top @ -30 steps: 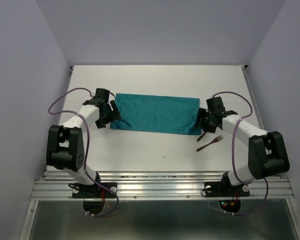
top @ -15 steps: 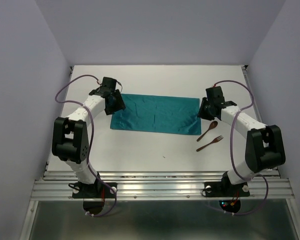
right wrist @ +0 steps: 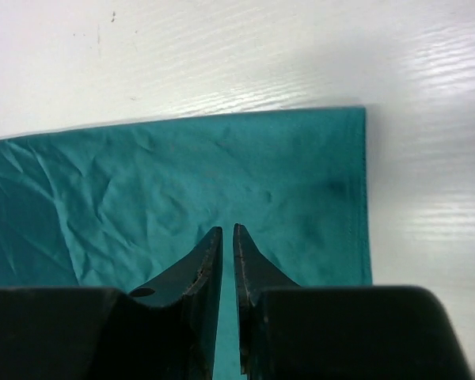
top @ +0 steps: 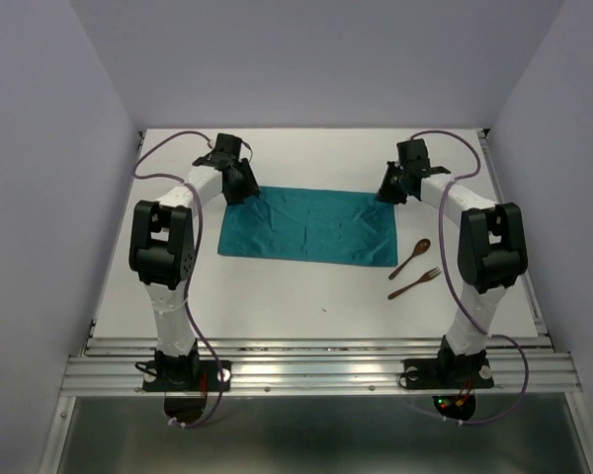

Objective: Fold the napkin into a case and place the utensils inside
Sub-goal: Smooth out the rectangle-folded napkin at the center of the board.

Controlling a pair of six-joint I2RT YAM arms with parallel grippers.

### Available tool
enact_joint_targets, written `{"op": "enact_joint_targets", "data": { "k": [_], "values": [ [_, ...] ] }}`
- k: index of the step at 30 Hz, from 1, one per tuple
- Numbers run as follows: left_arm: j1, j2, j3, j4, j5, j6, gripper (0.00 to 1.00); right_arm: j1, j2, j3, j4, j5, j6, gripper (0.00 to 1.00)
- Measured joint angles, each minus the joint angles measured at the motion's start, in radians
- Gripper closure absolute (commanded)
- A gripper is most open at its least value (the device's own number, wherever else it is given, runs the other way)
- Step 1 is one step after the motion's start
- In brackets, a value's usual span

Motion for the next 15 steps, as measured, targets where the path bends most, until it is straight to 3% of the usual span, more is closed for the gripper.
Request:
{"op": "enact_joint_targets", "data": {
  "k": [7,15],
  "values": [
    [-0.016,0.078,0.051,0.016,0.015,0.0,0.44,0.002,0.107,0.021,0.033,-0.117,0.038,0.82],
    [-0.035,0.024,-0.137,0.103,0.014,-0.018,0.43,0.003,0.094,-0.106,0.105,-0.182,0.056,0.81]
  ]
}}
